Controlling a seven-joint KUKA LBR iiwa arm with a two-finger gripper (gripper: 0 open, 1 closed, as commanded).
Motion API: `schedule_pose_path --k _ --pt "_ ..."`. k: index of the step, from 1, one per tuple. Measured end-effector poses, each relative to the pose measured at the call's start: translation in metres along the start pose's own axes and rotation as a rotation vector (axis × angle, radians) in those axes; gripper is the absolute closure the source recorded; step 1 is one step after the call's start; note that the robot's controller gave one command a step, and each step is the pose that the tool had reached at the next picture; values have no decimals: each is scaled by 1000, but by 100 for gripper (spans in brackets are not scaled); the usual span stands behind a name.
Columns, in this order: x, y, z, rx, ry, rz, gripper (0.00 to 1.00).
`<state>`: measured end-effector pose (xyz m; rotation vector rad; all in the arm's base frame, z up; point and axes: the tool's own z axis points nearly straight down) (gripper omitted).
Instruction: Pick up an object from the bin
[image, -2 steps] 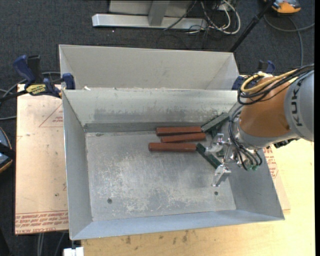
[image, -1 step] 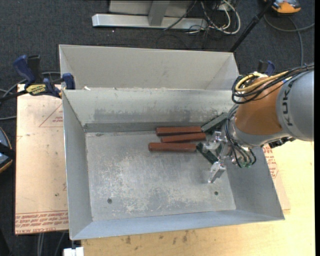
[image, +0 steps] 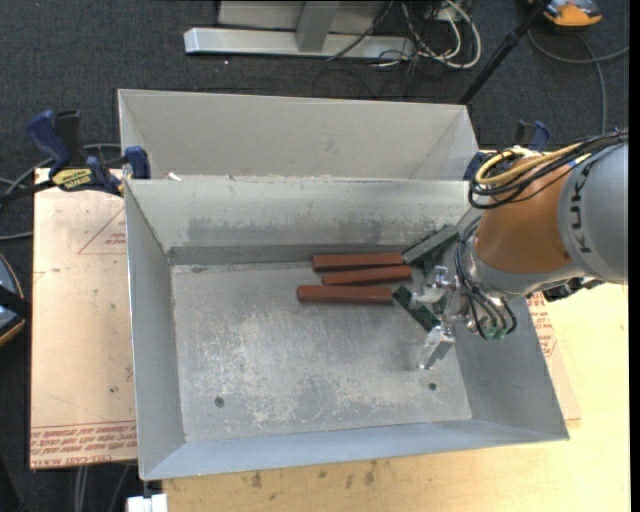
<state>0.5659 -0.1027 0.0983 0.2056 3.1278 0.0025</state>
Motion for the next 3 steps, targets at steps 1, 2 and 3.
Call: schedule_pose_path --k 1,2,3 --pt "-47 -33 20 0 6 52 100" --pt "-47 -33 20 0 6 52 100" --pt "-38 -23 -164 2 -4 26 100"
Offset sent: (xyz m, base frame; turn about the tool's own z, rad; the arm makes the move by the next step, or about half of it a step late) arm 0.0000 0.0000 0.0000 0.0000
